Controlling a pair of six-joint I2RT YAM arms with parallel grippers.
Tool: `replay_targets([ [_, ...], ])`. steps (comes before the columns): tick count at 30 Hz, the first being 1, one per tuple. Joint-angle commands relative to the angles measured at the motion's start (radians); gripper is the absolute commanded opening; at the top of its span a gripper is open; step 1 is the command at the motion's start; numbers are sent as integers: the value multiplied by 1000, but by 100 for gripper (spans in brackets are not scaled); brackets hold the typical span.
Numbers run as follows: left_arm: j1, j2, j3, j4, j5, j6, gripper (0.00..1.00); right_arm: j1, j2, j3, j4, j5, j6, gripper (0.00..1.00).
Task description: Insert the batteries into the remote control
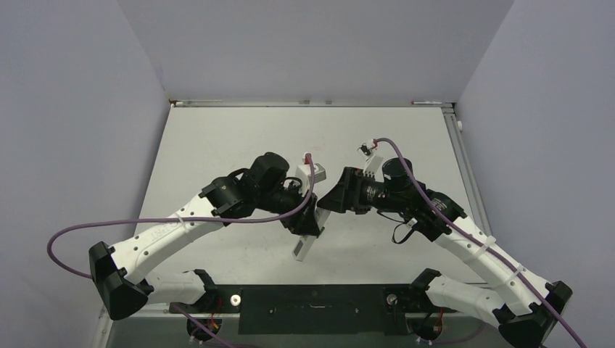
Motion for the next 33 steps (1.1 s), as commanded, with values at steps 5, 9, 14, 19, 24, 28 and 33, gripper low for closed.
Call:
replay_targets([
  [5,-42,33,84,-5,-91,21,0,-1,16,-27,60,-68,55,63],
  [9,-49,33,92,-7,-101,22,0,1,18,-34,53,-67,62,57],
  [14,-57,40,96,-12,-113,24,0,1,23,-41,48,-70,68,52],
  [19,-70,52,104,-21,-137,27,0,1,32,-50,41,-71,72,48],
  [24,-86,69,112,-28,-159,30,0,2,46,-56,20,-71,65,46],
  [28,-95,79,119,-33,-177,32,0,1,53,-57,4,-71,64,39],
  [33,-104,94,134,-45,-199,40,0,2,62,-52,-31,-76,48,17],
])
